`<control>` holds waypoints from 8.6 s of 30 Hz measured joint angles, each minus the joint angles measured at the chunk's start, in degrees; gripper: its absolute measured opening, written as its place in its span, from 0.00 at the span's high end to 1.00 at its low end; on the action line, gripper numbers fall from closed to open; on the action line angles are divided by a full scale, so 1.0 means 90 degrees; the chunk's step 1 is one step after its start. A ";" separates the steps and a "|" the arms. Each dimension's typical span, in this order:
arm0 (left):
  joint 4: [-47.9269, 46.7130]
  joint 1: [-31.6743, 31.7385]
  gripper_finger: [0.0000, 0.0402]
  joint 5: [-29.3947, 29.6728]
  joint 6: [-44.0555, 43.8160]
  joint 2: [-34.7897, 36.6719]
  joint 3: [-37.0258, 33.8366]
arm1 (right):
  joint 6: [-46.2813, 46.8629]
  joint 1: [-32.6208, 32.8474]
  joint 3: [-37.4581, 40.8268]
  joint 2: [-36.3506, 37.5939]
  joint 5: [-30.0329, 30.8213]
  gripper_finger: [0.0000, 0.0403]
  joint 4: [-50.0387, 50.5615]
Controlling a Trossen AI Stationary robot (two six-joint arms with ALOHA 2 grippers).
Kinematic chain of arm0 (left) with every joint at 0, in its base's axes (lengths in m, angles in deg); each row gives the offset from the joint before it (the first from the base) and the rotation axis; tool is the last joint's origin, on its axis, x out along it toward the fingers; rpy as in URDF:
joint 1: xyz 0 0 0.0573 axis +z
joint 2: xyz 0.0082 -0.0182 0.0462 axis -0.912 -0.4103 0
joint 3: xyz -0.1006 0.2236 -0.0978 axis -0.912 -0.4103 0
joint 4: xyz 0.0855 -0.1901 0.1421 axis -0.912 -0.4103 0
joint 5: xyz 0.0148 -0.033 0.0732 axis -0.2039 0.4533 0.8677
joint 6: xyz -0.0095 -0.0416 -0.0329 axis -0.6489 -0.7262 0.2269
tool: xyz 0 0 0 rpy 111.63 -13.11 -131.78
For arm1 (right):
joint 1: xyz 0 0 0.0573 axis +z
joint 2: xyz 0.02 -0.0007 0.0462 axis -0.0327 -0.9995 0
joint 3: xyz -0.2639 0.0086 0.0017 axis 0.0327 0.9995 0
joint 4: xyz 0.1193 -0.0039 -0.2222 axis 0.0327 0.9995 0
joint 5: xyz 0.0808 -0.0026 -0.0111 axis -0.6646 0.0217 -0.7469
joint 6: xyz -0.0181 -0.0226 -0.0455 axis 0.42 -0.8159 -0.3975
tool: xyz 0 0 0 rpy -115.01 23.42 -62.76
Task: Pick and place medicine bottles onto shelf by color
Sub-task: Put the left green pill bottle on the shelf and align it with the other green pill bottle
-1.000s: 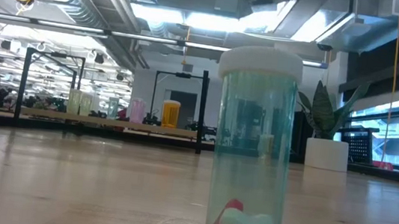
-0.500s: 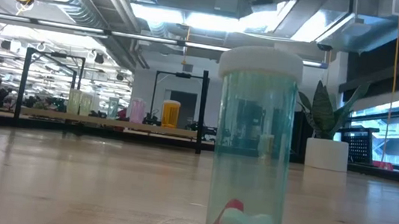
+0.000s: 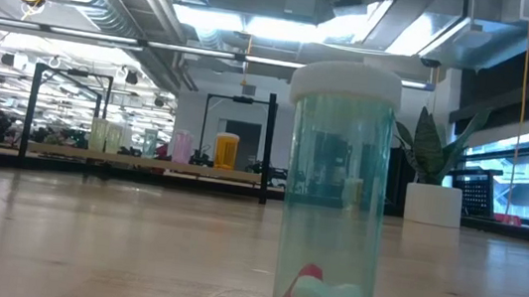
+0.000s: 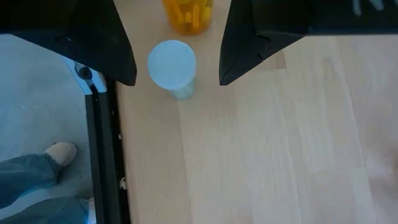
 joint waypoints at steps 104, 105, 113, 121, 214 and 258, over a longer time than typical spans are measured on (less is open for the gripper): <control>0.0484 0.0136 0.73 -0.0029 -0.0367 -0.0328 0.0071 | 0.0023 -0.0002 0.0000 0.0002 -0.0120 0.43 0.0000; 0.0451 0.0170 0.73 -0.0055 -0.0367 -0.0328 0.0093 | 0.0023 -0.0002 0.0000 0.0002 -0.0112 0.43 0.0000; 0.0418 0.0469 0.73 -0.0344 -0.0363 -0.0269 0.0125 | 0.0023 -0.0001 0.0000 0.0002 -0.0108 0.43 0.0000; -0.0099 0.0746 0.73 -0.0320 -0.0357 0.0095 0.0125 | 0.0025 0.0000 -0.0002 0.0002 -0.0112 0.43 -0.0002; -0.1165 1.1658 0.73 0.0029 0.5287 0.1220 0.0160 | -0.2360 -0.4153 -0.1746 -0.0593 -0.1360 0.43 0.0974; -0.0244 1.1830 0.73 0.0019 0.4750 0.1464 -0.0443 | -0.2345 -0.4158 -0.1746 -0.0590 -0.1356 0.43 0.0899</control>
